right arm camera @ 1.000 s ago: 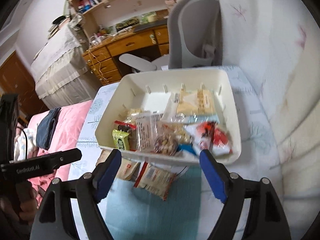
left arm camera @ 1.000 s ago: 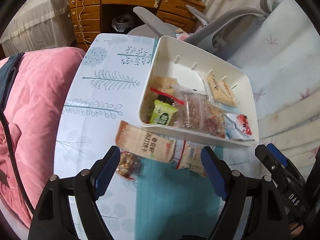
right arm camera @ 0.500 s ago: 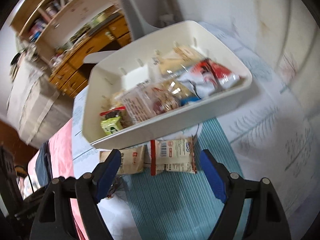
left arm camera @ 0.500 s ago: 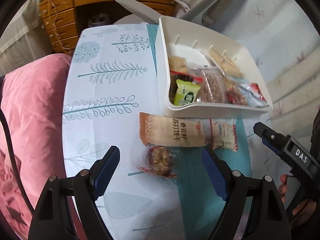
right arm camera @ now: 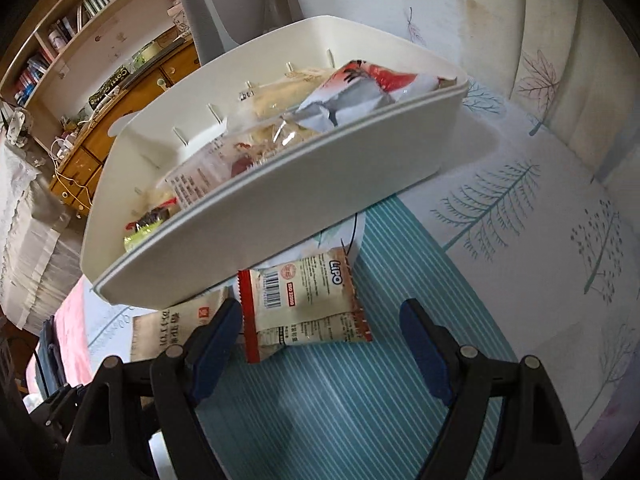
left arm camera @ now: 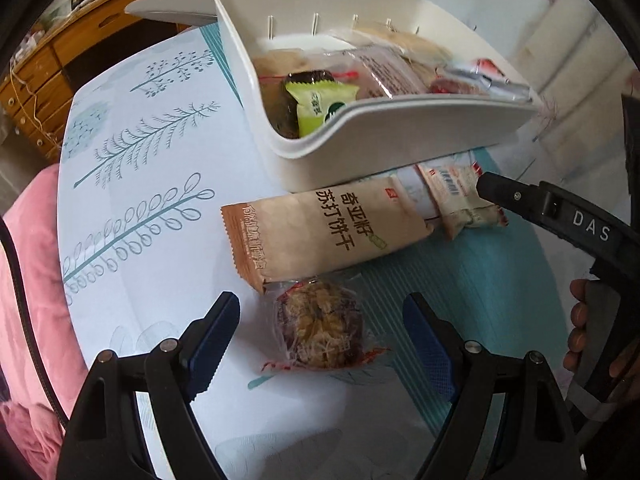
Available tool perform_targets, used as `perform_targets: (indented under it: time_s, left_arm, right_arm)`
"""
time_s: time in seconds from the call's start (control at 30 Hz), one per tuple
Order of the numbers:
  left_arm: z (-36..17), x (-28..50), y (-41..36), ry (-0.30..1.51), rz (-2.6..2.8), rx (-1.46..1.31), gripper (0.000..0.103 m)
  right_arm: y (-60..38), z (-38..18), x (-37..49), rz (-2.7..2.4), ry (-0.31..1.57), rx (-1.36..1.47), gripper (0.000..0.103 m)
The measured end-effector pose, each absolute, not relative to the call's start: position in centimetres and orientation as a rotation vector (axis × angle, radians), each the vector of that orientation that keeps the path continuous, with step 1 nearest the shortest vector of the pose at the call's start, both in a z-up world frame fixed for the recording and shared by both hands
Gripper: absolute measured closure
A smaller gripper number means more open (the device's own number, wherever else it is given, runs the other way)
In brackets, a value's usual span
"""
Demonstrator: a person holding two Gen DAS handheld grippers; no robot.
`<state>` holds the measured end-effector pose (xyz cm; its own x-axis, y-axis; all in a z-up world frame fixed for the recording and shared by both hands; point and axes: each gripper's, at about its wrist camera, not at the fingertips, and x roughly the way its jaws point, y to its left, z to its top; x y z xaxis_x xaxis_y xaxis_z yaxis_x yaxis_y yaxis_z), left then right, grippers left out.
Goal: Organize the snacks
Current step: 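Move both open tools back toward the packets left on the table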
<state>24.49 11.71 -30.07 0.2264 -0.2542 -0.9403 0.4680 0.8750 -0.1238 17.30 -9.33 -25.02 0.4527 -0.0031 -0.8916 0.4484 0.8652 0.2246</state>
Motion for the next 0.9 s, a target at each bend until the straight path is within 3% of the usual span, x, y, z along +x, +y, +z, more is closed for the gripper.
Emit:
perform_targets:
  time_s: [0.47, 0.9]
  left_arm:
    - [-32.2, 24.0, 11.0, 1.177, -0.488, 0.245, 0.021]
    - [-32.0, 23.8, 12.2, 1.154, -0.519, 0.213, 0.039]
  right_arm:
    - [-5.9, -27.0, 17.7, -0.272, 1.055, 0.198, 0.021]
    - [-5.1, -28.1, 18.0, -0.292, 1.061, 0.151, 0.021]
